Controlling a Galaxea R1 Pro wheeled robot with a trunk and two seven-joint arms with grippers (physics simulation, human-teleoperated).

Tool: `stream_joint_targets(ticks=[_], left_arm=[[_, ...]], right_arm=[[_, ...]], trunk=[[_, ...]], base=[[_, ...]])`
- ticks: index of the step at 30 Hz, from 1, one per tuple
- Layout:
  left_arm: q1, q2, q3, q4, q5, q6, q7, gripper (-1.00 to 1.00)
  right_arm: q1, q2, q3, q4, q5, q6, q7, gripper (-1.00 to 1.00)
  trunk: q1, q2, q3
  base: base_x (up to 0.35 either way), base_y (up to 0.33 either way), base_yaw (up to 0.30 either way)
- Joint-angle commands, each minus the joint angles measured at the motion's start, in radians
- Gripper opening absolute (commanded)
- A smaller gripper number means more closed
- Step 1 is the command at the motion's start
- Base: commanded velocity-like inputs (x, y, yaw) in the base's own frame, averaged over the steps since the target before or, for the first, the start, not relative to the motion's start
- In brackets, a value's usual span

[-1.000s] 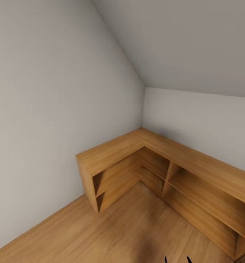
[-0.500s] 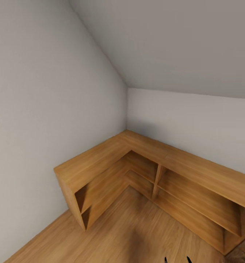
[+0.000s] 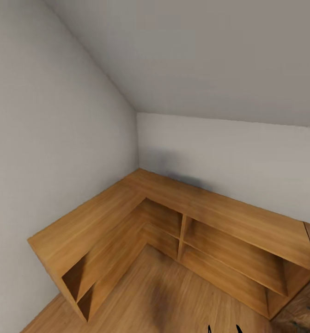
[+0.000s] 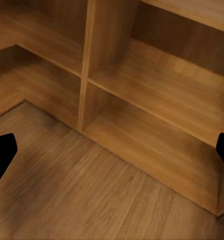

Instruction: In the bedroom, organize the workspace by keeping the computer under the desk, ensuring the monitor is on the desk, placing the keyboard on the desk next to the monitor, placing the mouse on the desk next to the keyboard, moving the folder from the swivel chair onto the desk next to the mouse, stacking the notebook on top of the folder with the pen on top of the notebook, and positioning the swivel chair next to the desk.

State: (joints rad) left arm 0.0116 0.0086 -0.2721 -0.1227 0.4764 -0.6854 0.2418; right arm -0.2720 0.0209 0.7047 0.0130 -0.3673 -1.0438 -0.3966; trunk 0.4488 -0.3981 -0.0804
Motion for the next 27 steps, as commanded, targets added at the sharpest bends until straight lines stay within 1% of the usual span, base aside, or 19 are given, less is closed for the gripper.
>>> stream_joint_targets(ticks=[1,4,11,27], left_arm=[[0.001,0.001,-0.009,-0.003,0.005,0.000,0.007,1.00],[0.001,0.001,-0.009,-0.003,0.005,0.000,0.007,1.00],[0.001,0.001,-0.009,-0.003,0.005,0.000,0.007,1.00],[0.001,0.001,-0.009,-0.002,0.005,0.000,0.007,1.00]], right_arm=[[-0.001,0.001,0.009,0.001,-0.004,-0.002,-0.005,1.00],[-0.001,0.001,0.009,0.001,-0.004,-0.002,-0.005,1.00],[-0.001,0.001,0.009,0.001,-0.004,-0.002,-0.005,1.00],[-0.001,0.001,0.009,0.002,-0.004,-0.002,-0.005,1.00]], trunk=[[0.001,-0.002,-0.002],[0.001,-0.002,-0.002],[0.001,-0.002,-0.002],[0.001,-0.002,-0.002]], base=[[0.311,0.000,-0.297],[0.287,0.034,-0.297],[0.164,0.166,-0.297],[0.016,0.015,-0.297]])
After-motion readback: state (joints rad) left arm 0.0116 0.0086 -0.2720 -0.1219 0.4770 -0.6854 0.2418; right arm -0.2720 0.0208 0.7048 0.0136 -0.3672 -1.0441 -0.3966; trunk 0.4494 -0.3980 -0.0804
